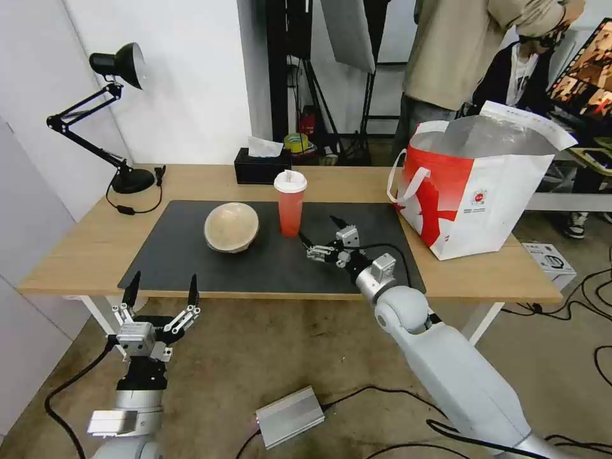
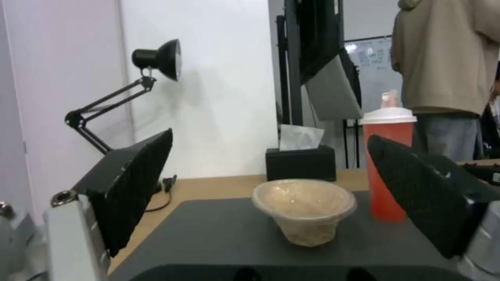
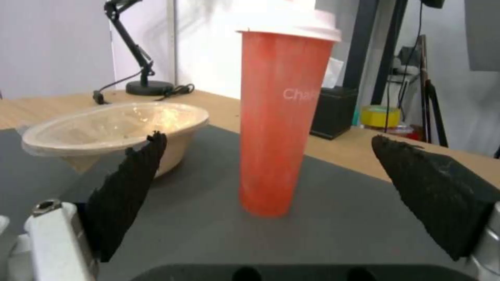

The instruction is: Pick up the trash from the table and place it into the takeout bag.

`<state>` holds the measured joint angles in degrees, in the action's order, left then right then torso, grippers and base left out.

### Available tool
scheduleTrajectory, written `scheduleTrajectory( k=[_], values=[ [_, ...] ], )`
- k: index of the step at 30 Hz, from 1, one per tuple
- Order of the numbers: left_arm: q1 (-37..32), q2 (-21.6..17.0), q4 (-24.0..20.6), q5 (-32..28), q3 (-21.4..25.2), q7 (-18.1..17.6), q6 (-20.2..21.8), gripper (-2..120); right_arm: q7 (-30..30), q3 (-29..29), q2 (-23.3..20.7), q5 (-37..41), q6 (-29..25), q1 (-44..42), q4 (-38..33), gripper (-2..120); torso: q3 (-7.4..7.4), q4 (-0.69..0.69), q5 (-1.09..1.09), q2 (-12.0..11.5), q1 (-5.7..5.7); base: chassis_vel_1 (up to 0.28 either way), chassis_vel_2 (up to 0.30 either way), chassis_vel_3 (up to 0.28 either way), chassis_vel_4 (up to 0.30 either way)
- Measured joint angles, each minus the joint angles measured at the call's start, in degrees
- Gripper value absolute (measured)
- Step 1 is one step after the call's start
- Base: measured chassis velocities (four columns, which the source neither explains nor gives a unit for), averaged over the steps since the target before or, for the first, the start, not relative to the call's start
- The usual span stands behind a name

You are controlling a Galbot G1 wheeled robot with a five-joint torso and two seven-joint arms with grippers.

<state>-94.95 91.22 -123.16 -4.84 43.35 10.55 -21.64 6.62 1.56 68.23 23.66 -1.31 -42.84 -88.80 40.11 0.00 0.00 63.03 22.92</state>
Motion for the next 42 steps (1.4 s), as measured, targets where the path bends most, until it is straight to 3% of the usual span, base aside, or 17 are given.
scheduleTrajectory(
  k=[42],
  values=[
    [1.7,-0.4,2.5,-0.6,0.3,0.5,0.2,100,1.5,0.4,8.8,-3.2,-2.3,9.0,17.1,100,0.0,0.0,0.0,0.0,0.0,0.0,0.0,0.0,0.0]
  ],
)
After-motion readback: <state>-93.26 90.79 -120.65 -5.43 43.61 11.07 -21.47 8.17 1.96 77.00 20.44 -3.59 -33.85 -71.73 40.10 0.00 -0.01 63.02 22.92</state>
